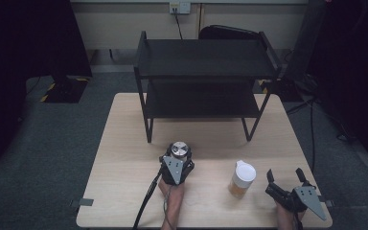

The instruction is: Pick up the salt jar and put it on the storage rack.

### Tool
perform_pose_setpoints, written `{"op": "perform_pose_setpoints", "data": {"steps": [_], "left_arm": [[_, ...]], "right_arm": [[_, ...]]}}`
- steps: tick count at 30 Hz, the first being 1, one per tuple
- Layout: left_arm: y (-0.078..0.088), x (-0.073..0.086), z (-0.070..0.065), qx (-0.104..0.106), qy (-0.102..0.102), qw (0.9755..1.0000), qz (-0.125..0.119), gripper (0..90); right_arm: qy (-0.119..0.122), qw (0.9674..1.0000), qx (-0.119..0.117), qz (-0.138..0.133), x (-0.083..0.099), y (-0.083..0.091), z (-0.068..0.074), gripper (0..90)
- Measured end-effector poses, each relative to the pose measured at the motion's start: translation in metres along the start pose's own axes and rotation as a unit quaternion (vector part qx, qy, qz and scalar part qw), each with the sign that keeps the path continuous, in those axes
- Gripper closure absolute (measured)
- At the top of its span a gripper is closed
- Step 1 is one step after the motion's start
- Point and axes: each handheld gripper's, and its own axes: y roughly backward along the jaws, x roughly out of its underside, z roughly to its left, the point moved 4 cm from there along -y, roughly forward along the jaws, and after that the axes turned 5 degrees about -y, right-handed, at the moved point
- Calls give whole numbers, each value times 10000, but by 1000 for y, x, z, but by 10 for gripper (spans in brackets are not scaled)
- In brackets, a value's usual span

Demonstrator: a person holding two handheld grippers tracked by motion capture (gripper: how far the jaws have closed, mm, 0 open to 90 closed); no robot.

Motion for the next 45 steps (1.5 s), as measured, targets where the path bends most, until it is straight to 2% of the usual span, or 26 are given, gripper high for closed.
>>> {"op": "perform_pose_setpoints", "data": {"steps": [7,13,16,28,42,44,45], "left_arm": [[0,0,-1,-34,-27,10000,12,347],[1,-1,-7,-196,-77,9998,19,348],[1,-1,-7,-200,-67,9998,25,348],[0,-1,-2,-84,-15,10000,28,350],[-3,-12,5,171,9,9995,246,351],[-3,-13,6,182,22,9995,260,351],[-3,-14,7,207,95,9993,282,351]], "right_arm": [[0,10000,2,-2,0,0,0,8],[0,10000,-2,-1,0,0,0,8],[-1,10000,-1,-1,0,0,0,8],[0,10000,-4,0,0,0,0,7],[-1,10000,-12,1,0,0,0,12],[-2,10000,-13,2,0,0,0,12],[-3,10000,-12,3,0,0,0,14]]}}
